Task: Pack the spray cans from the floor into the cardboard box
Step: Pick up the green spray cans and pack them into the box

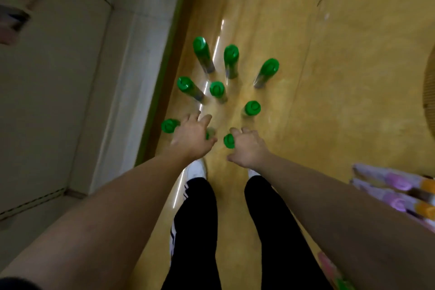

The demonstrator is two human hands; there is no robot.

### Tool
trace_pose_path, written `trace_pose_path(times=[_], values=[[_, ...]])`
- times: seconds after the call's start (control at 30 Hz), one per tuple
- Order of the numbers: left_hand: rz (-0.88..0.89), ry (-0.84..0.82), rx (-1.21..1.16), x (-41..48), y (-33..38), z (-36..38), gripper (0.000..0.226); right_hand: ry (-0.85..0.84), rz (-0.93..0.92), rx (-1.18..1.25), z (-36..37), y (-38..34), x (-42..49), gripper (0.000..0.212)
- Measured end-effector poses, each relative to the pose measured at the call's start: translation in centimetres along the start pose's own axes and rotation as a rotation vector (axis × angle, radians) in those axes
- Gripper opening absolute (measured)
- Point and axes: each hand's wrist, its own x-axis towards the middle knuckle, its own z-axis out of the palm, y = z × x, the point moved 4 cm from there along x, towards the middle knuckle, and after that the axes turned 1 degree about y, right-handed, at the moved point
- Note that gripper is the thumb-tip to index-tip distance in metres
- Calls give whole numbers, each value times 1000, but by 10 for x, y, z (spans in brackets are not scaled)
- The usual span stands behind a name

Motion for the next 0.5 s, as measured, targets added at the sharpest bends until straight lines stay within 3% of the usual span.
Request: trace_pose_path(times=[0.3,0.5], values=[[29,-83,-31,81,-53,143,90,58,110,-91,121,10,109,74],[74,43,-166,113,-67,171,68,257,81,-185,134,16,138,50]])
